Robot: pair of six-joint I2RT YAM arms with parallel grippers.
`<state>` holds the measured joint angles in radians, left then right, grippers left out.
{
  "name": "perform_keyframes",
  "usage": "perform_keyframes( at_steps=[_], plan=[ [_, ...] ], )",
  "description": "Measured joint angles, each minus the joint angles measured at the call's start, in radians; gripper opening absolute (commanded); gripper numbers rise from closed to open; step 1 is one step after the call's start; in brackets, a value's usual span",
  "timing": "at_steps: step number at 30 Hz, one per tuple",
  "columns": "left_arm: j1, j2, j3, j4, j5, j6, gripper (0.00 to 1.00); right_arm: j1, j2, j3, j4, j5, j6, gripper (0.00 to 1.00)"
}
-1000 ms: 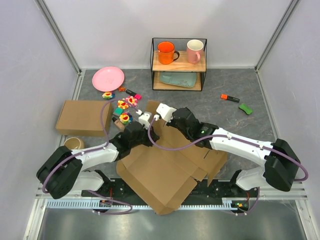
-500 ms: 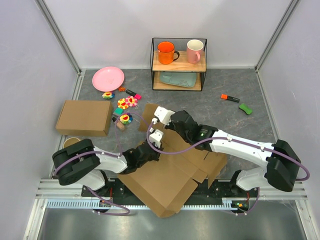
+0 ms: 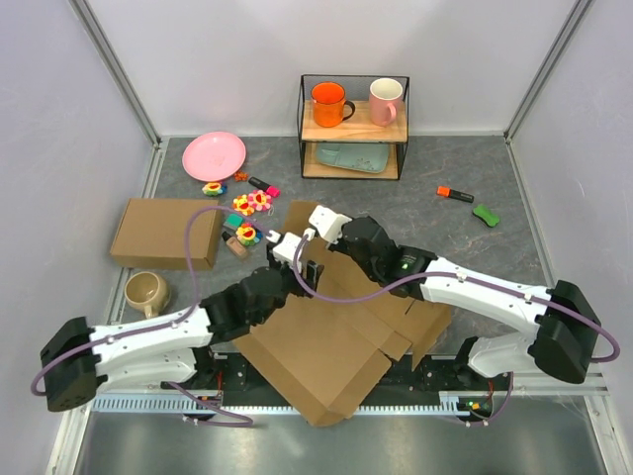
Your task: Fold the paper box
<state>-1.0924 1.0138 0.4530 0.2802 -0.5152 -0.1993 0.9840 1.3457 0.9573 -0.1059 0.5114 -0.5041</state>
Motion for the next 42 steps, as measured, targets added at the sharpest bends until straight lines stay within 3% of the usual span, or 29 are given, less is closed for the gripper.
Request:
perform_keyframes(
  at_steps=[5, 12, 17, 25, 33, 42],
  plan=[
    [0.05, -0.181, 0.08, -0.159, -0.032, -0.023, 0.77, 0.003, -0.02, 0.002, -0.001, 0.002, -0.009, 0.0],
    [0.276, -0.31, 0.095, -0.207, 0.034, -0.116, 0.77, 0.02, -0.035, -0.053, 0.021, -0.002, -0.034, 0.0],
    [0.419, -0.237, 0.024, -0.05, 0.261, -0.125, 0.76, 0.021, -0.087, -0.085, 0.018, -0.04, -0.032, 0.0],
    [0.435, 0.034, 0.057, 0.127, 0.555, -0.095, 0.75, 0.022, -0.101, -0.085, 0.01, -0.093, -0.014, 0.0],
    [0.435, 0.1, 0.109, 0.246, 0.635, -0.031, 0.74, 0.022, -0.101, -0.085, -0.004, -0.1, -0.011, 0.0],
    [0.436, 0.174, 0.117, 0.254, 0.684, 0.018, 0.67, 0.022, -0.101, -0.085, -0.008, -0.107, -0.004, 0.0]
  ],
)
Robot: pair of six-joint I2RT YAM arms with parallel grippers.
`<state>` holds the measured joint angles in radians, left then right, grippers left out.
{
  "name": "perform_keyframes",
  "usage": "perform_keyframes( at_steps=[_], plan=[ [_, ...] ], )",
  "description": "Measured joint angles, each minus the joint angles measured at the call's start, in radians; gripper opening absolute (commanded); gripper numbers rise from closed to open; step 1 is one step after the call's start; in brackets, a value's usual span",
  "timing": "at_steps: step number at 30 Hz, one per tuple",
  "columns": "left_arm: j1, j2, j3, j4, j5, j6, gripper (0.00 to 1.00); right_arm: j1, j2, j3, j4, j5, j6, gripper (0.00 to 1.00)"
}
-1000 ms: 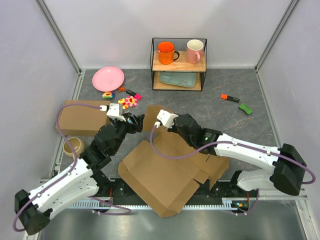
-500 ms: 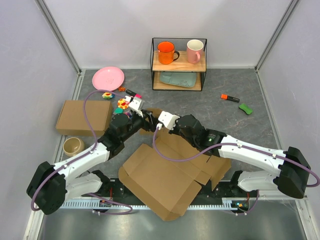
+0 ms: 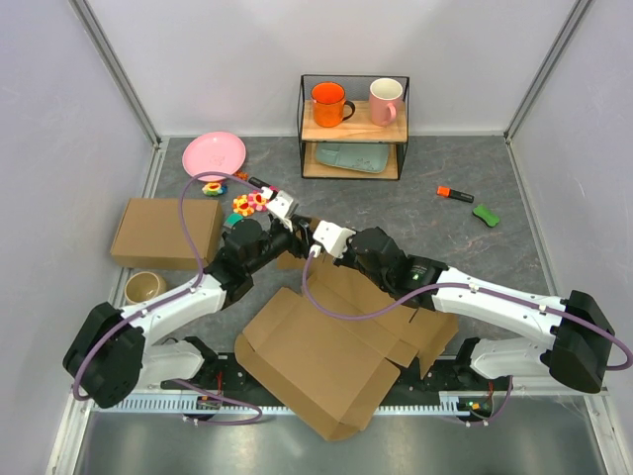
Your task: Fold the paper box
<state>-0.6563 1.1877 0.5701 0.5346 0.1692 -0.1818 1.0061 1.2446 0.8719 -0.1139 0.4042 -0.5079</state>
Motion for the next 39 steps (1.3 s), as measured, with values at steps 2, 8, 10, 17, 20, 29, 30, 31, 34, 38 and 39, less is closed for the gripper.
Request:
perform_keyframes(
  at_steps=[2, 8, 10, 17, 20, 29, 30, 31, 34, 38, 39],
  plan=[
    [0.0, 0.006, 0.0, 0.007, 0.003, 0.008, 0.62, 0.0, 0.0, 0.0, 0.0, -0.002, 0.004, 0.0],
    [0.0, 0.058, 0.0, 0.044, 0.007, 0.015, 0.43, 0.002, 0.0, 0.0, 0.0, -0.007, 0.014, 0.0],
    [0.0, 0.076, 0.002, 0.047, 0.017, 0.014, 0.34, 0.005, 0.0, 0.0, -0.001, -0.005, 0.016, 0.0],
    [-0.019, 0.104, 0.002, 0.059, 0.04, -0.042, 0.21, 0.005, 0.004, 0.0, -0.004, 0.021, 0.024, 0.0],
    [-0.039, 0.103, -0.005, 0.072, 0.001, -0.107, 0.19, 0.006, 0.005, -0.002, 0.004, 0.033, 0.026, 0.0],
    [-0.13, 0.102, -0.069, 0.148, -0.196, -0.343, 0.15, 0.03, 0.021, -0.035, 0.061, 0.068, 0.043, 0.0],
    [-0.14, 0.102, -0.074, 0.153, -0.222, -0.371, 0.15, 0.031, 0.026, -0.035, 0.068, 0.07, 0.044, 0.0],
    [-0.148, 0.102, -0.076, 0.155, -0.239, -0.391, 0.15, 0.033, 0.031, -0.036, 0.074, 0.073, 0.045, 0.0],
    [-0.169, 0.106, -0.078, 0.156, -0.284, -0.44, 0.16, 0.038, 0.043, -0.037, 0.087, 0.082, 0.046, 0.0],
    [-0.194, 0.116, -0.078, 0.154, -0.345, -0.507, 0.23, 0.04, 0.055, -0.042, 0.101, 0.091, 0.051, 0.0],
    [-0.198, 0.117, -0.078, 0.154, -0.353, -0.522, 0.23, 0.041, 0.057, -0.043, 0.105, 0.092, 0.052, 0.0]
  ],
)
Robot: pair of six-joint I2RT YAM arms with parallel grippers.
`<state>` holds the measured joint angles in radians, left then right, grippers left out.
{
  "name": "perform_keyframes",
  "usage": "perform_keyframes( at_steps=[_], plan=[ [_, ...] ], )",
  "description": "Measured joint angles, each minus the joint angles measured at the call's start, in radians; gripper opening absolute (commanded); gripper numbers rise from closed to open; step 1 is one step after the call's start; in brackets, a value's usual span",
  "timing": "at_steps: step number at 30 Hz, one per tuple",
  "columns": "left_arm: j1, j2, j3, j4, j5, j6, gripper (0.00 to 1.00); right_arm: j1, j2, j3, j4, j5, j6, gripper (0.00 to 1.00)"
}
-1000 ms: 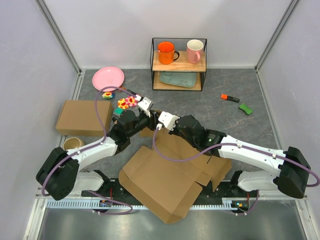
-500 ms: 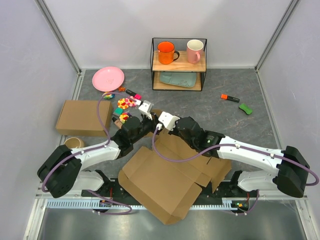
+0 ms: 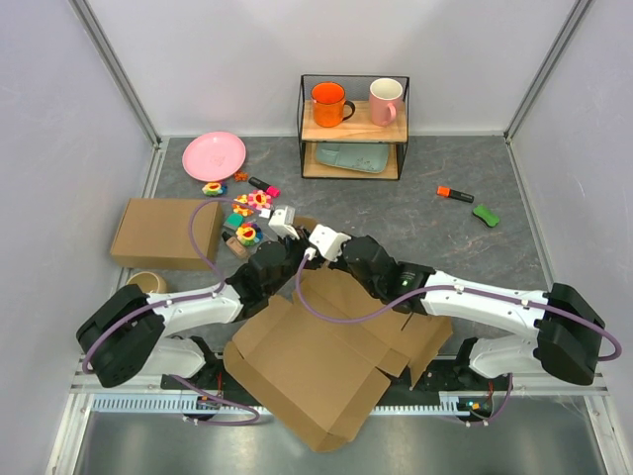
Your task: Fold the paper box
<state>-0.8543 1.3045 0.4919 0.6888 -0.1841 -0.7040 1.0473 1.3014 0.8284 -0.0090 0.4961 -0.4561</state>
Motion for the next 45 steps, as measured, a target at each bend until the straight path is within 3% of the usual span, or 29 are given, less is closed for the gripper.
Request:
perform_keyframes(
  at_steps=[9, 14, 22, 25, 29, 37, 45],
  plan=[
    [-0.023, -0.008, -0.018, 0.027, -0.062, -0.121, 0.44, 0.005, 0.005, -0.003, 0.016, -0.003, -0.002, 0.0],
    [-0.026, -0.132, 0.003, -0.133, -0.101, -0.023, 0.56, 0.006, 0.005, -0.003, 0.0, -0.009, -0.013, 0.0],
    [0.009, -0.382, 0.064, -0.463, -0.191, 0.108, 0.66, 0.01, -0.003, -0.003, -0.057, -0.01, -0.03, 0.0],
    [0.015, -0.514, 0.031, -0.519, -0.245, 0.147, 0.73, 0.01, -0.019, -0.003, -0.073, -0.017, -0.042, 0.0],
    [0.072, -0.595, -0.023, -0.517, -0.285, 0.215, 0.75, 0.011, -0.031, 0.013, -0.095, -0.025, -0.07, 0.0],
    [0.308, -0.398, -0.043, -0.493, -0.097, 0.346, 0.75, 0.011, -0.036, 0.066, -0.14, -0.031, -0.129, 0.0],
    [0.356, -0.321, -0.043, -0.404, 0.138, 0.411, 0.76, 0.011, -0.049, 0.074, -0.148, -0.034, -0.144, 0.0]
  ],
)
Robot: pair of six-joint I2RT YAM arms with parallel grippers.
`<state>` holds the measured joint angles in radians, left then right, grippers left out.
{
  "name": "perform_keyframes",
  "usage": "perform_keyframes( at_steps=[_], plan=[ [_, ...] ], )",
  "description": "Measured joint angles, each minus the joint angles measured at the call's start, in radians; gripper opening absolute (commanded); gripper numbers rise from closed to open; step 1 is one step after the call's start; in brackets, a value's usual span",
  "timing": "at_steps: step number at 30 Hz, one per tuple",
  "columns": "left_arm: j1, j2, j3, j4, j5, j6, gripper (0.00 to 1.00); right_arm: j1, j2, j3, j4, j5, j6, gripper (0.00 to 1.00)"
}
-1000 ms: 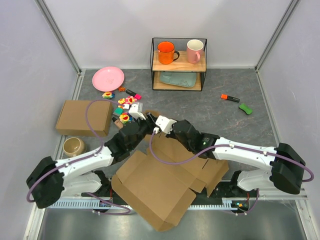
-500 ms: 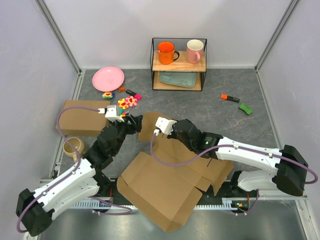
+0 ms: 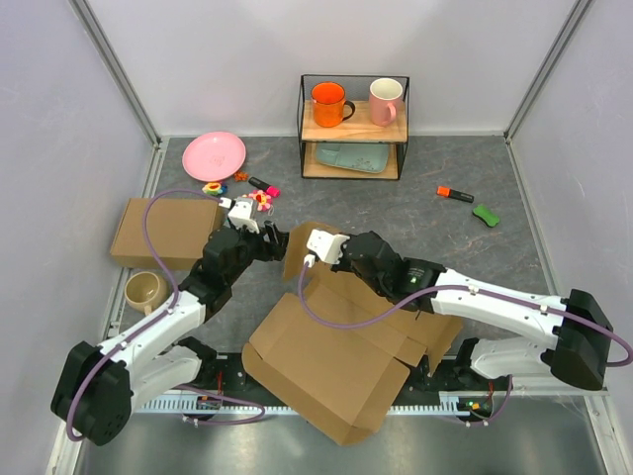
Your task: Fold the paper box
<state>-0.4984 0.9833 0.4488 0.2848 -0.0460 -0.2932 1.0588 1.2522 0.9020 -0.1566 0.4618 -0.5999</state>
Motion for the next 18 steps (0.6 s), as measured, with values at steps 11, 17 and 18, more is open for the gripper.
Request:
perform_keyframes(
  at_steps=[11, 17, 18],
  plan=[
    [0.031, -0.053, -0.014, 0.048, 0.103, 0.019, 0.76, 0.003, -0.026, -0.001, 0.0, -0.002, -0.004, 0.0],
    [0.046, -0.084, -0.014, 0.046, 0.044, 0.018, 0.77, 0.003, -0.026, -0.003, 0.001, -0.001, -0.004, 0.0],
    [0.053, -0.098, -0.014, 0.047, 0.036, 0.018, 0.77, 0.003, -0.026, -0.004, 0.001, -0.001, -0.004, 0.0]
  ],
)
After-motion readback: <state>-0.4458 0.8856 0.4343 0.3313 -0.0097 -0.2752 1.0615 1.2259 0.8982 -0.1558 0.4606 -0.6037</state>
